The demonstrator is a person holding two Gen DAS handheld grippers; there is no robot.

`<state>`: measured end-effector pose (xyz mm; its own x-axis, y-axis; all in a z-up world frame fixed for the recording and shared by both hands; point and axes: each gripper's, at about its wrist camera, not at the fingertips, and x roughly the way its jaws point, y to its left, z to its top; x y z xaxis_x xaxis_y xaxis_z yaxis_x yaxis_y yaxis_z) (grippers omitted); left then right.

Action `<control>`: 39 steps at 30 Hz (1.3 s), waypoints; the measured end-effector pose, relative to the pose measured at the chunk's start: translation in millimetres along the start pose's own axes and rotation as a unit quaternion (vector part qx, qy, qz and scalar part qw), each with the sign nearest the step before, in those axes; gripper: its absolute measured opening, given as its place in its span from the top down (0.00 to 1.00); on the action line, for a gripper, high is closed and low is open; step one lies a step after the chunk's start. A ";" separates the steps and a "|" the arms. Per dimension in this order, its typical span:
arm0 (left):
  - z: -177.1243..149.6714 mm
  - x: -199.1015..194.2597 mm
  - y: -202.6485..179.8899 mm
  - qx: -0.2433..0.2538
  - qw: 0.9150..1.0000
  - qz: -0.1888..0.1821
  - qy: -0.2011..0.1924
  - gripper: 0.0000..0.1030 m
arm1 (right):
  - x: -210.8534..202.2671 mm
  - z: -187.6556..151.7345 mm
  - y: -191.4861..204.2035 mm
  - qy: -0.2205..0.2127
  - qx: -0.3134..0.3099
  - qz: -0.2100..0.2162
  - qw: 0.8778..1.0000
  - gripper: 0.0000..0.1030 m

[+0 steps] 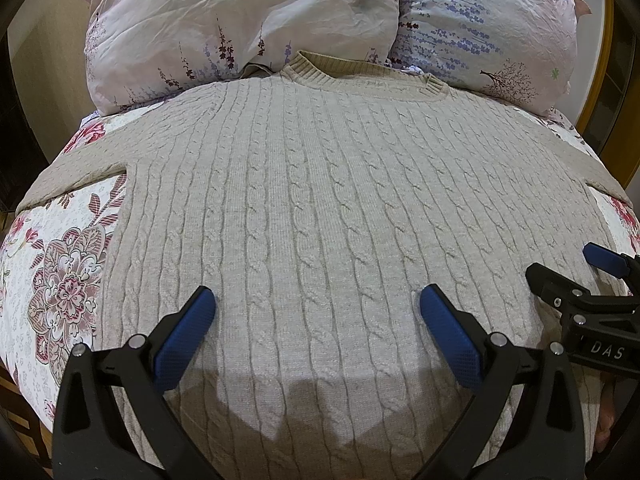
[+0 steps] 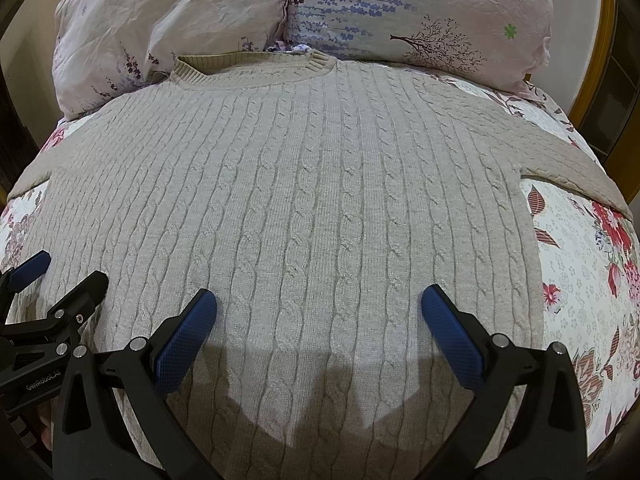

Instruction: Fold small clothes

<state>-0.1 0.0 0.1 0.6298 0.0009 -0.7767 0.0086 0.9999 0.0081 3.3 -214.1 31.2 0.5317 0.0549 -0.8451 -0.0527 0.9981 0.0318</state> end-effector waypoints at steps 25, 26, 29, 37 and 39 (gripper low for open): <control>0.0 0.0 0.0 0.000 1.000 0.000 0.000 0.02 | -0.1 -0.7 -0.2 0.000 0.000 0.000 1.000 0.01; 0.0 0.0 0.0 0.000 1.000 0.000 0.000 0.02 | -0.1 -0.7 -0.2 0.000 0.000 0.000 1.000 0.01; 0.0 0.0 0.0 0.000 1.000 0.000 0.000 0.02 | -2.6 -1.4 0.2 0.000 0.000 0.000 1.000 0.01; 3.5 2.1 -0.3 0.001 1.000 -0.001 0.011 0.02 | -9.7 7.3 -19.8 0.024 -0.025 0.086 0.996 0.01; 6.2 2.5 1.4 0.005 1.000 -0.004 0.018 0.02 | -18.6 15.2 -52.6 0.009 0.022 0.124 0.992 0.01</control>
<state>6.3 1.3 2.0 0.6007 -0.0066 -0.7994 0.0217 0.9997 0.0080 9.0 -267.2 53.4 0.4919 0.2981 -0.8180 -0.1431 0.9545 0.2617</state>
